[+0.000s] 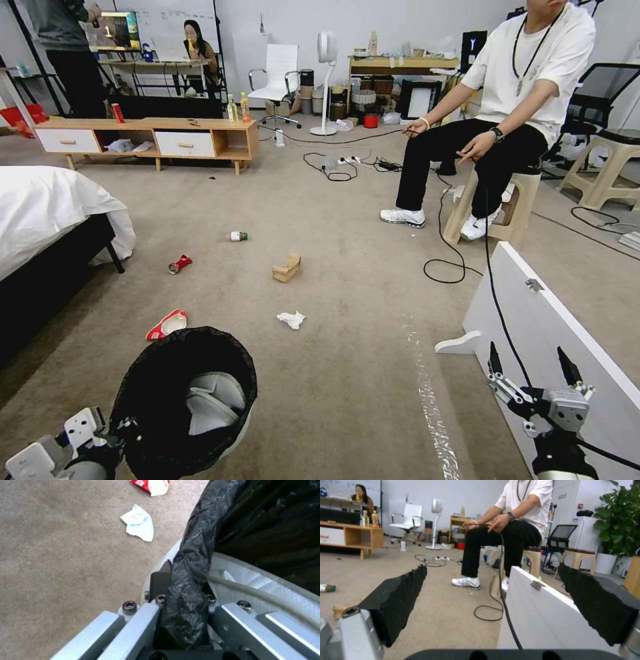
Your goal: Pick up the trash bin and place the garbage on the floor into it.
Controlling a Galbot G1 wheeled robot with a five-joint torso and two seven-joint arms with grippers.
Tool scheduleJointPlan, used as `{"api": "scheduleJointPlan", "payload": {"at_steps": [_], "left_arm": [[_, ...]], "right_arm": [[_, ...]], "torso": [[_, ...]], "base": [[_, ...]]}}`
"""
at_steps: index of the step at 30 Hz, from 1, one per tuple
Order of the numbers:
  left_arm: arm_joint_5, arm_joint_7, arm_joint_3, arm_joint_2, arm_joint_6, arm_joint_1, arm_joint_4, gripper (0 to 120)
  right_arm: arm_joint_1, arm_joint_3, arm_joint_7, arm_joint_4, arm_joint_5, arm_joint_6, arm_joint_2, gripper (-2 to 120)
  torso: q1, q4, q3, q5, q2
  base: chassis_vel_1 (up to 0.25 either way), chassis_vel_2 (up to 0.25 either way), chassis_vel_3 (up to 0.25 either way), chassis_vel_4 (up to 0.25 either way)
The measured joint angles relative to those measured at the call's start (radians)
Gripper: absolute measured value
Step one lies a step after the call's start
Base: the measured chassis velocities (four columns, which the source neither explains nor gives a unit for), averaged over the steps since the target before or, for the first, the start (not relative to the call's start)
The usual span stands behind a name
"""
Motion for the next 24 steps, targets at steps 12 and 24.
{"api": "scheduleJointPlan", "payload": {"at_steps": [12,24], "left_arm": [[-0.002,0.010,0.000,0.001,0.000,0.003,-0.001,2],[-0.006,0.012,-0.002,0.002,0.000,0.004,-0.002,2]], "right_arm": [[-0.001,0.001,0.000,0.000,0.001,0.000,-0.003,100],[0.000,0.001,0.000,-0.004,0.002,-0.001,-0.005,100]], "torso": [[0.000,0.0000,0.000,0.0000,0.000],[0.000,-0.0001,0.000,0.0000,0.000]], "base": [[0.000,0.000,0.000,0.000],[0.000,0.000,0.000,0.000]]}}
